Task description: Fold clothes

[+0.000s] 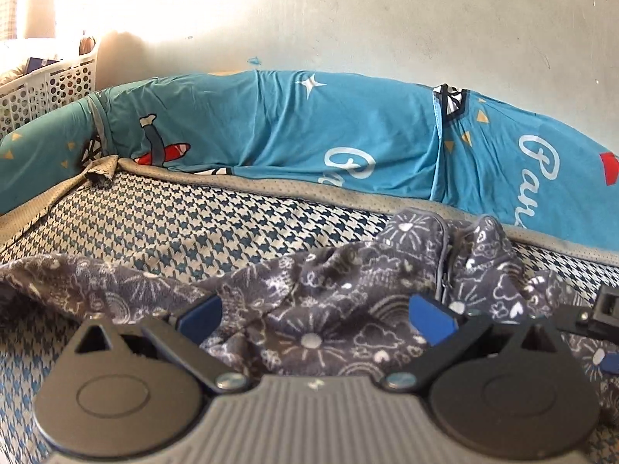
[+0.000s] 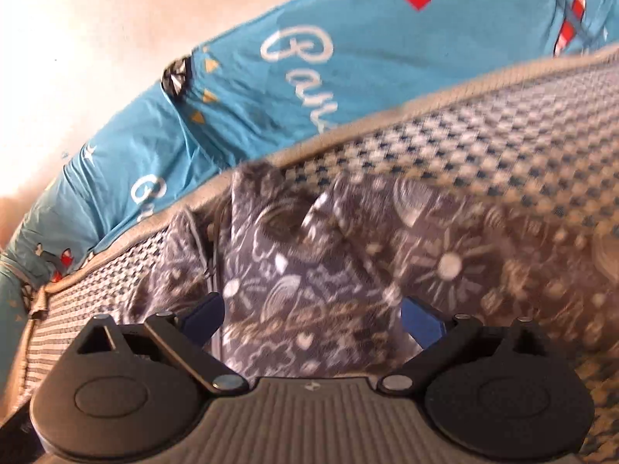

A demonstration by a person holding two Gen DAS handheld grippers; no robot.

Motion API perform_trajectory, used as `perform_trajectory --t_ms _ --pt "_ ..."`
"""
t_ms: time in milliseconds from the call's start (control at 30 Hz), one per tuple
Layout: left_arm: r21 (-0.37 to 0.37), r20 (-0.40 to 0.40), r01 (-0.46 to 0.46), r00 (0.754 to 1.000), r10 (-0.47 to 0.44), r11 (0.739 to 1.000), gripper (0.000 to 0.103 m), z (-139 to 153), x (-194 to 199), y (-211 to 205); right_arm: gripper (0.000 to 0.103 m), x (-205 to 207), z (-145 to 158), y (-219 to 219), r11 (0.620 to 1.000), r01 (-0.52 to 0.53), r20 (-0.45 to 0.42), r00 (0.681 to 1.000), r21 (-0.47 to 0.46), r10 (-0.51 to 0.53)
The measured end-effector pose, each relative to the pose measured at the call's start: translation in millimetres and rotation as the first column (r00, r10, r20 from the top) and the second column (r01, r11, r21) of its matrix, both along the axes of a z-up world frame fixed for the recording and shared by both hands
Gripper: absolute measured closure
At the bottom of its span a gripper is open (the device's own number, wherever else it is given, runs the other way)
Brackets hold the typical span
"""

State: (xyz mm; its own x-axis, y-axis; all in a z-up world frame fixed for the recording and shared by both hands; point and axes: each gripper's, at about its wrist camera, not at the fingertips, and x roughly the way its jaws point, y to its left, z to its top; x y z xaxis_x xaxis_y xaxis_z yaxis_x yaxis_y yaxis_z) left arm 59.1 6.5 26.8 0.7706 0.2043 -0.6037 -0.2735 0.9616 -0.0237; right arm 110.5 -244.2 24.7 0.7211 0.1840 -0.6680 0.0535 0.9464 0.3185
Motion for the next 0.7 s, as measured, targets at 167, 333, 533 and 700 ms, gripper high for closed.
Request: perform_trajectory --t_ms 167,333,533,700 --pt "-0.007 -0.003 -0.005 1.0 0.005 1.0 0.0 0.7 1.4 3.3 0.004 -13.2 20.2 -6.3 0.998 0.028 0.15 0.988 -0.048 -0.021" --pt "0.006 -0.001 0.006 1.0 -0.006 1.0 0.0 0.8 0.7 0.9 0.004 -1.7 14.7 -24.4 0.996 0.029 0.043 0.999 0.084 -0.032" --pt "0.032 -0.003 0.029 1.0 -0.029 0.999 0.0 1.0 0.9 -1.7 0.005 -31.4 44.3 -23.2 0.994 0.08 0.294 0.954 -0.072 -0.055" --pt "0.116 -0.046 0.037 0.998 -0.032 0.993 0.0 -3.0 5.8 -7.6 0.004 -34.9 35.6 -33.8 0.992 0.114 0.26 0.961 -0.056 -0.096"
